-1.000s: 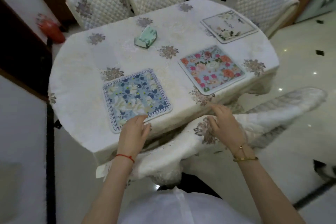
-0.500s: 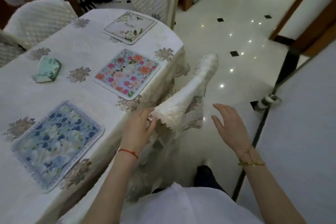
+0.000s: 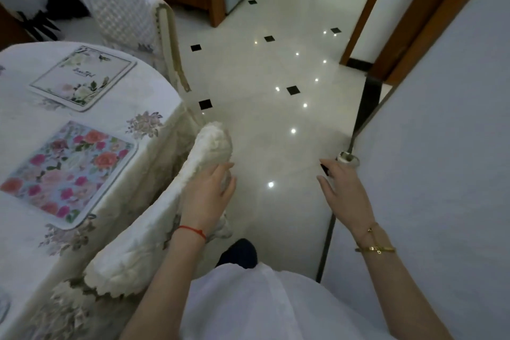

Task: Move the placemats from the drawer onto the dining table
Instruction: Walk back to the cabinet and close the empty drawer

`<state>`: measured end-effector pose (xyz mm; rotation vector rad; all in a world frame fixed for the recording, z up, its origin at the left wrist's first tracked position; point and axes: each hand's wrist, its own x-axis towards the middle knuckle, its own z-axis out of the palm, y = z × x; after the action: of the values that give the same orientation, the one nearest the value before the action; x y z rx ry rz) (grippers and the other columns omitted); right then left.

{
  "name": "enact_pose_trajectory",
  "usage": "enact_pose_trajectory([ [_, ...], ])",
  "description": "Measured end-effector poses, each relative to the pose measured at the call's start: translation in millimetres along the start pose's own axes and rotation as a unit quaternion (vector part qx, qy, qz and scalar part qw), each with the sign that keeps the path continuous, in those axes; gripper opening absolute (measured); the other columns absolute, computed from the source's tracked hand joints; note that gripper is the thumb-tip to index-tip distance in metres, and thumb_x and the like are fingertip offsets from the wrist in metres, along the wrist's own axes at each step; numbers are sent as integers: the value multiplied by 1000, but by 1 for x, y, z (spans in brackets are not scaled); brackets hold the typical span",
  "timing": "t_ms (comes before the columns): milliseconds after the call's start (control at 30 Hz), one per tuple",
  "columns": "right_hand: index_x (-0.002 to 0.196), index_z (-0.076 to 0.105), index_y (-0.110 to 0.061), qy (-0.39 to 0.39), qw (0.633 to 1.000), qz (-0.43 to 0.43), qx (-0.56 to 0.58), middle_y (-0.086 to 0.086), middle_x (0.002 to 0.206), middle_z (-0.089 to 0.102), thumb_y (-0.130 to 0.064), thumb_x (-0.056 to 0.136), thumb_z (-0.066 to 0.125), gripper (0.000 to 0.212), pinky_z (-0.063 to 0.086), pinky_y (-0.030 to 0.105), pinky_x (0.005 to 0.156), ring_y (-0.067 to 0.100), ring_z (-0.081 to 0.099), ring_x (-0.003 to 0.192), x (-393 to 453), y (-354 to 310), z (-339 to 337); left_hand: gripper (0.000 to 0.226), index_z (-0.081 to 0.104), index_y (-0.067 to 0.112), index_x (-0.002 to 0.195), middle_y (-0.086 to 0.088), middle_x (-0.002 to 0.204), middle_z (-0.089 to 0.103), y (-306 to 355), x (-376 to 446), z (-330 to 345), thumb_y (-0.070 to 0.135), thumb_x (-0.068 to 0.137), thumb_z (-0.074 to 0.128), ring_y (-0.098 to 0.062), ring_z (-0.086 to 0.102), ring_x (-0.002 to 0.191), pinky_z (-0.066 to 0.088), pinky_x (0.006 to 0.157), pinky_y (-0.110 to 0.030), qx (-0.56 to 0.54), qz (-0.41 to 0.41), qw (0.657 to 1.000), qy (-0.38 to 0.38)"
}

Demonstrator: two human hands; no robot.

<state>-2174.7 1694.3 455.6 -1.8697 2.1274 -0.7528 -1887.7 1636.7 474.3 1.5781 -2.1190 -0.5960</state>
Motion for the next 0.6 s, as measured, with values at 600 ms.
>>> enact_pose_trajectory([
  [600,133,51,-10,-21,1000,13,-5,7,127,58,-21,95,55,39,35,27,104,20,48,119,356,105,8,34,58,14,124,-5,120,64,6,371,59,28,93,55,-21,60,109,49,91,-33,30,-9,999,13],
])
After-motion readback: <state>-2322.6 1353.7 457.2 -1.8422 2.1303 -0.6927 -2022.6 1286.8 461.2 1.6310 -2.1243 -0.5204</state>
